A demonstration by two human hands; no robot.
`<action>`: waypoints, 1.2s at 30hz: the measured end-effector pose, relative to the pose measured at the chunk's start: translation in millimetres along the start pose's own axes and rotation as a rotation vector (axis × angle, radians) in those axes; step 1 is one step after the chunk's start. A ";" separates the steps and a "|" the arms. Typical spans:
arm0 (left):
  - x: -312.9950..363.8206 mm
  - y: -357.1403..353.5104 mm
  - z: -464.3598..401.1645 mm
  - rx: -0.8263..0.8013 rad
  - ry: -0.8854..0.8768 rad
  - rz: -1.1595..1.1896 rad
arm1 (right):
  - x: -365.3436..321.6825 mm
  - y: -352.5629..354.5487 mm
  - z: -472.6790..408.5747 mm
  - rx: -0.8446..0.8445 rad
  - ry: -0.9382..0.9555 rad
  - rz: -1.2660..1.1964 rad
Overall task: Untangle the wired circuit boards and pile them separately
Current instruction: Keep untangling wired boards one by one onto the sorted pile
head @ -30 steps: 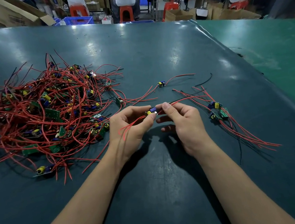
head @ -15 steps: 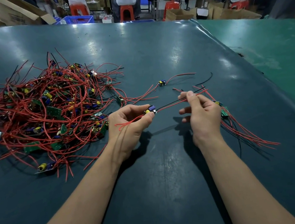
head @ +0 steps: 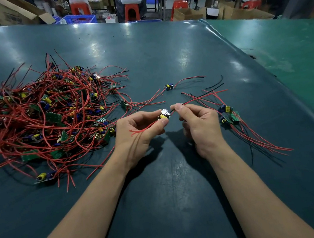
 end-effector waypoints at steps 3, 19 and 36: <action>0.6 2.2 -0.3 0.033 -0.011 -0.010 | 0.4 2.6 -0.6 0.047 -0.003 -0.055; -1.3 50.3 -16.4 0.336 -0.071 0.219 | -32.4 73.2 3.7 0.525 0.264 0.081; -10.1 -3.2 -3.9 -0.033 0.166 0.184 | 0.6 -9.2 4.8 -0.196 -0.143 -0.032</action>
Point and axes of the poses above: each hand's wrist, its own z-axis away from the middle knuckle, its own y-axis out of the back of the hand, x = y × z, the point moved 9 cm from there along -z, towards the middle knuckle, and after that the axes turned 10 degrees about -y, right-handed, at the moved point
